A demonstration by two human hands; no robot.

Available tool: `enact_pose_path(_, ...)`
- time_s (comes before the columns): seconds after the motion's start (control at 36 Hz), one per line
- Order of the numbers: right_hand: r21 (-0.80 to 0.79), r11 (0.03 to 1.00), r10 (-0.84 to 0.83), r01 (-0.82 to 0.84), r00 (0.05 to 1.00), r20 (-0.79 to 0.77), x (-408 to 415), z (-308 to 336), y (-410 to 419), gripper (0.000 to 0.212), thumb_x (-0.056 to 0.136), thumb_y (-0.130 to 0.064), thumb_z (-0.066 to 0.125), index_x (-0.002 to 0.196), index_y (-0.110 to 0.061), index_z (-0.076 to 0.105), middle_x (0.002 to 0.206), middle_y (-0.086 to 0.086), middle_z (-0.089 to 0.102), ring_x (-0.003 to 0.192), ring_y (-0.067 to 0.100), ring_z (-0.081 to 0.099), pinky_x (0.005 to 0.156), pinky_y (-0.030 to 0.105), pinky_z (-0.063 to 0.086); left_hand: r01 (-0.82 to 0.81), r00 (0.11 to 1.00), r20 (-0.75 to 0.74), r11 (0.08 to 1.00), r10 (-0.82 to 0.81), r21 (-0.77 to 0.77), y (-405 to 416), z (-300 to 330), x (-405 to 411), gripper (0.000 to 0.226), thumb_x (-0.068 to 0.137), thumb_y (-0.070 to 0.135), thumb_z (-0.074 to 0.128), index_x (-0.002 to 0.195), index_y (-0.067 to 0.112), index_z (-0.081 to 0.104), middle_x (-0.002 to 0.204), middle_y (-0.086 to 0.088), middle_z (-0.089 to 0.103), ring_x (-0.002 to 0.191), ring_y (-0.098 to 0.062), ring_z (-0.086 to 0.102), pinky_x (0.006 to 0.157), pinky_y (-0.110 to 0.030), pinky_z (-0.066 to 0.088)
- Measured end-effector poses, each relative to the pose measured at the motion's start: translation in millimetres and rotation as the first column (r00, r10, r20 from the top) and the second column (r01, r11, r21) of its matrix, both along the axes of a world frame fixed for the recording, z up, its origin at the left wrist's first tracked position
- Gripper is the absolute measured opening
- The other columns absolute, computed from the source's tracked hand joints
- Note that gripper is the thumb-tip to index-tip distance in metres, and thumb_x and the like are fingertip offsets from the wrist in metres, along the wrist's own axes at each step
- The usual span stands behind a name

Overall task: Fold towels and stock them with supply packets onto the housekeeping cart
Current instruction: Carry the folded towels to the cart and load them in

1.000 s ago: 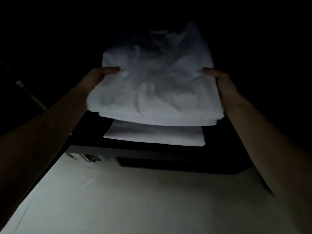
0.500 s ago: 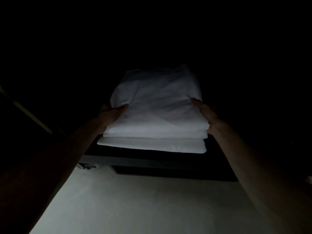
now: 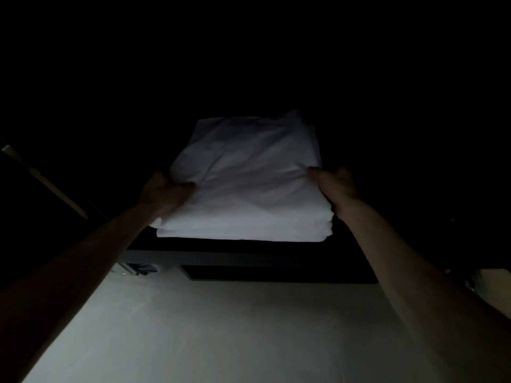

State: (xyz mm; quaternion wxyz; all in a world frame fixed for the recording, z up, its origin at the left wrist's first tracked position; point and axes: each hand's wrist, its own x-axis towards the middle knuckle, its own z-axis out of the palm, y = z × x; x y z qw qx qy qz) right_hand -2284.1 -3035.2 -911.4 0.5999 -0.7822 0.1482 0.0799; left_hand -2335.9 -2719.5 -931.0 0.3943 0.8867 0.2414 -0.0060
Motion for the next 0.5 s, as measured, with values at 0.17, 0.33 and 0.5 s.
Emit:
enact_pose_path(0.17,-0.518,0.842,0.370,-0.153,0.862,0.347,25,66,40,0.044,0.095,-0.028,0.059,0.136,-0.011,0.057,0.141,0.011,0.056,0.129,0.027,0.052,0.107,0.034,0.041,0.167,0.944,0.158,0.834,-0.288,0.525,-26,64,36,0.076,0.080,0.053,0.046,0.147,0.017,0.048,0.153,-0.019,0.039,0.142,-0.038,0.032,0.113,-0.044,0.031)
enact_pose_path(0.33,-0.879,0.460,0.665,-0.125,0.705,0.247,45,46,97,0.049,0.102,-0.041,0.039,0.147,-0.024,0.044,0.158,0.003,0.035,0.145,0.026,0.029,0.118,0.046,0.016,0.295,0.877,0.109,0.703,-0.468,0.647,-65,50,75,0.059,0.095,0.042,0.038,0.147,0.017,0.046,0.152,-0.017,0.039,0.138,-0.037,0.035,0.108,-0.050,0.027)
enact_pose_path(0.5,-0.896,0.359,0.583,-0.263,0.812,-0.005,56,-41,57,0.065,0.100,-0.060,0.024,0.158,-0.033,0.010,0.167,-0.004,-0.001,0.153,0.014,-0.006,0.122,0.041,-0.009,0.271,0.958,-0.014,0.884,-0.288,0.380,-31,-50,69,0.064,0.101,0.061,0.028,0.157,0.039,0.008,0.167,0.010,0.002,0.154,-0.013,0.001,0.123,-0.049,0.004)
